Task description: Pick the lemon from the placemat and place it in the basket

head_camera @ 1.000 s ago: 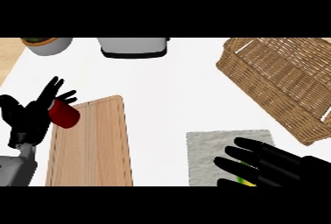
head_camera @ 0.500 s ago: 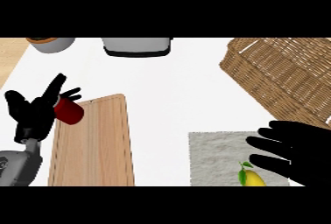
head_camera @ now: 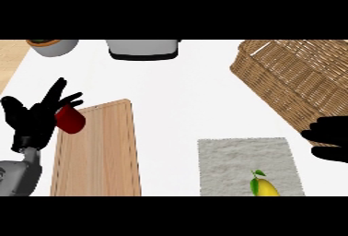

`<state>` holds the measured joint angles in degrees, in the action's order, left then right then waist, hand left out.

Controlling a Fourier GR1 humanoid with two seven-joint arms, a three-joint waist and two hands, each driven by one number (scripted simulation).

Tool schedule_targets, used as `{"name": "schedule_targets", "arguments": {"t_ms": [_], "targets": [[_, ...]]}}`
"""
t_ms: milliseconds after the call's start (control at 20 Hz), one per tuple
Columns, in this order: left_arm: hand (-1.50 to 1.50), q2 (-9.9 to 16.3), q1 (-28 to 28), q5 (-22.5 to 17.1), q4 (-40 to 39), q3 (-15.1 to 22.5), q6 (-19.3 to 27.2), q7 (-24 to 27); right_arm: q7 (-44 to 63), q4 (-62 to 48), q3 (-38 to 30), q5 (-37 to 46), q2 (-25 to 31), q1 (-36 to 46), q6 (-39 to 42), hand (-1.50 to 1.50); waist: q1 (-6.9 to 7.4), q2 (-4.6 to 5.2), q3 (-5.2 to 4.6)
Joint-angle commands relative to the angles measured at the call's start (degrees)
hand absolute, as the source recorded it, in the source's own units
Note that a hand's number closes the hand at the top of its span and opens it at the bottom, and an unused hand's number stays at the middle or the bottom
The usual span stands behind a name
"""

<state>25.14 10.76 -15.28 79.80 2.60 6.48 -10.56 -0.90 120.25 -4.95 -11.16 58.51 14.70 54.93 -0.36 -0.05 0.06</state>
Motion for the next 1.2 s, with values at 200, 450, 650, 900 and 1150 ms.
{"name": "schedule_targets", "arguments": {"t_ms": [200,450,650,900,1150], "targets": [[0.0,-0.99,2.36,1.27,-0.18,-1.73,-0.56,-2.1,-13.98,-1.2,-2.19,16.33,-10.26,-8.73,2.7,-1.5,0.29,0.07,0.02],[0.0,-2.56,1.45,2.03,-3.73,-1.79,-1.74,1.82,-22.69,-1.69,5.11,29.91,-15.9,-14.76,-6.86,-1.5,0.23,0.16,0.06],[0.0,-2.42,1.61,2.48,-0.7,-2.01,-1.11,-0.72,-28.18,-6.96,11.42,37.56,-19.09,-16.84,-15.44,-1.5,0.42,0.12,0.07],[0.0,-1.51,0.13,2.15,-0.28,-3.2,-3.75,-0.45,-30.88,-14.38,15.72,38.0,-22.95,-17.0,-18.96,-1.5,0.69,0.09,-0.01],[0.0,-1.66,2.57,2.85,-0.9,-4.92,-4.44,-3.14,-30.55,-17.37,21.21,49.3,-24.13,-16.26,-23.57,-1.5,0.34,0.05,-0.04]]}}
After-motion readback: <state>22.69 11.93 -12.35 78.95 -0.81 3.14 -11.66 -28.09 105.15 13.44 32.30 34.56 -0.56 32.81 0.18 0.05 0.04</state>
